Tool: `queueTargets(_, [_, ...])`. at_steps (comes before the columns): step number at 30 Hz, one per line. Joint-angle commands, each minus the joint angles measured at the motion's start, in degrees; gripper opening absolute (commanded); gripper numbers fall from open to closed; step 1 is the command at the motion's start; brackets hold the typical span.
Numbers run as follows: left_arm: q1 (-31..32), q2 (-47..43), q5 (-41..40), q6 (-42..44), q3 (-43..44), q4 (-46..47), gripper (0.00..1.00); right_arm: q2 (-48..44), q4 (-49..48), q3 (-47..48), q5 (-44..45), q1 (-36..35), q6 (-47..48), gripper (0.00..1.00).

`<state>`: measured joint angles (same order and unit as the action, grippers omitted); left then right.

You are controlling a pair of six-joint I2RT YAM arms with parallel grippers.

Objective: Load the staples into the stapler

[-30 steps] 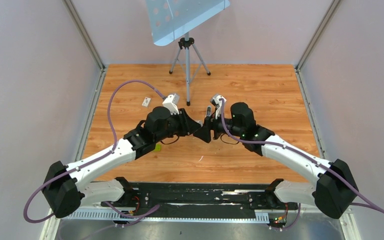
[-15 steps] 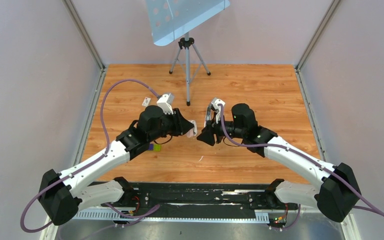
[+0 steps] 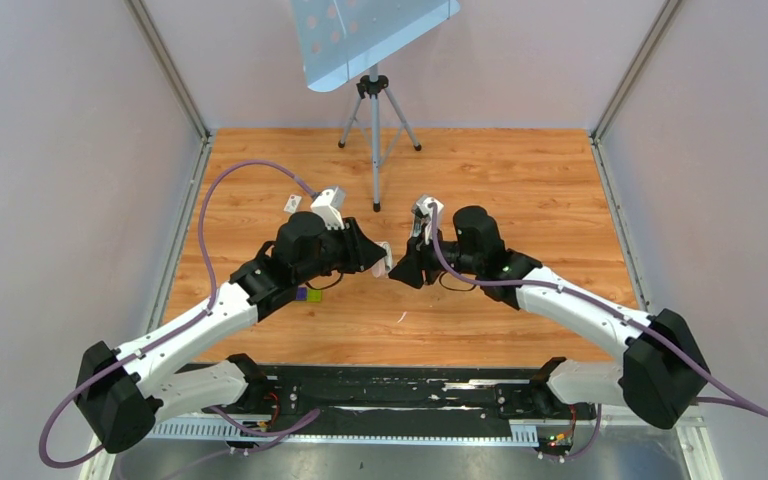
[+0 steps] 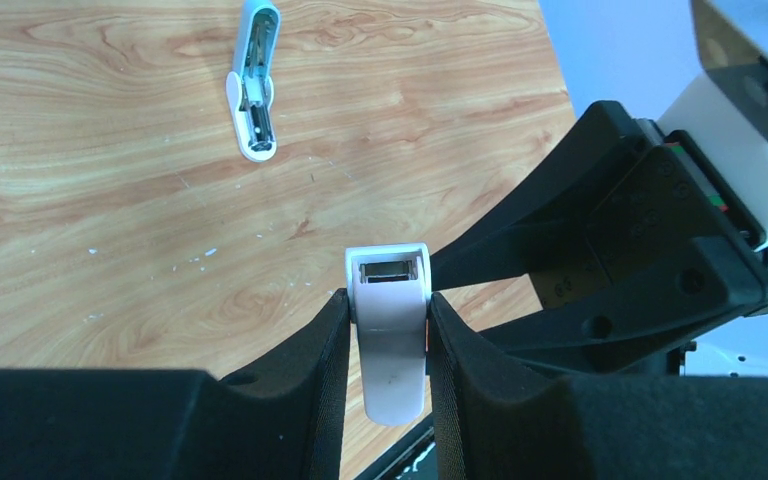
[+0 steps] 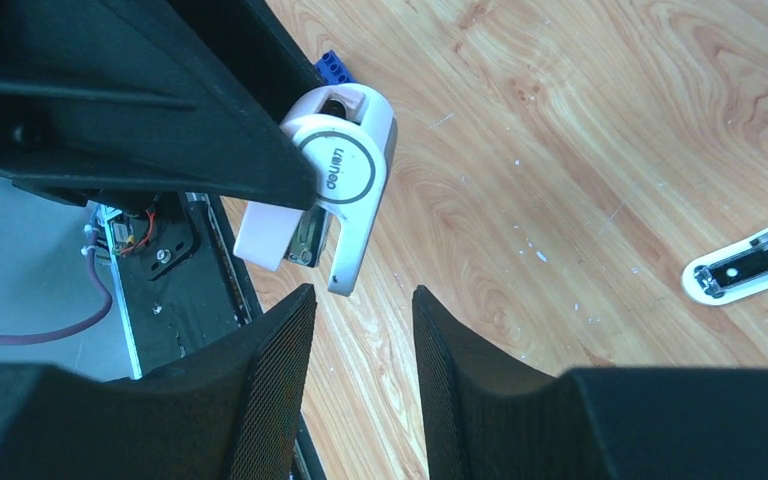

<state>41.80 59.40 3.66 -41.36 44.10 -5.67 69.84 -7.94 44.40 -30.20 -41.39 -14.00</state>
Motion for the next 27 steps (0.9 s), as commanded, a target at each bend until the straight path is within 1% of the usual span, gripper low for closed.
queueTargets(1, [-0.32,-0.88,-0.01,-1.15,-0.68,2.20,0.00,1.88,-1.11,2.02,1.24,-1.50,-2.19,0.44])
queueTargets(7, [-0.32,-0.39,0.34,-2.20,-1.37,3.44,0.00,3.83,-2.32,2.53,2.58,-1.68,-3.94,0.41])
queueTargets(14, [-0.32,0.41,0.52,-2.32,-1.71,3.45,0.00,4.07,-4.49,2.01,3.48,-1.78,-4.63,0.35])
queueTargets(17, [-0.32,0.54,0.41,-2.62,-1.95,3.52,0.00,4.16,-4.71,1.92,3.71,-1.77,-4.57,0.23])
queueTargets(18, [-0.32,0.62,0.45,-2.66,-1.91,3.48,0.00,4.12,-4.71,1.80,3.92,-1.81,-4.60,0.16])
queueTargets(21, [-0.32,0.83,0.54,-2.21,-1.67,3.03,0.01,3.74,-5.50,1.17,4.33,-1.77,-5.43,0.03])
queueTargets(22, [-0.32,0.83,0.40,-1.96,-1.53,2.58,0.03,3.53,-5.80,1.01,4.04,-1.81,-5.96,0.00])
queueTargets(24, [-0.32,0.73,0.03,-1.71,-1.19,1.67,0.11,3.13,-6.09,0.87,3.41,-1.83,-6.61,0.00])
queueTargets(25, [-0.32,0.68,-0.09,-1.58,-1.02,1.11,0.17,2.97,-6.05,0.86,3.39,-1.83,-6.80,0.00])
queueTargets(27, [-0.32,0.63,-0.59,-0.50,-0.16,-0.40,0.33,2.62,-5.56,0.84,3.81,-1.79,-7.07,0.00])
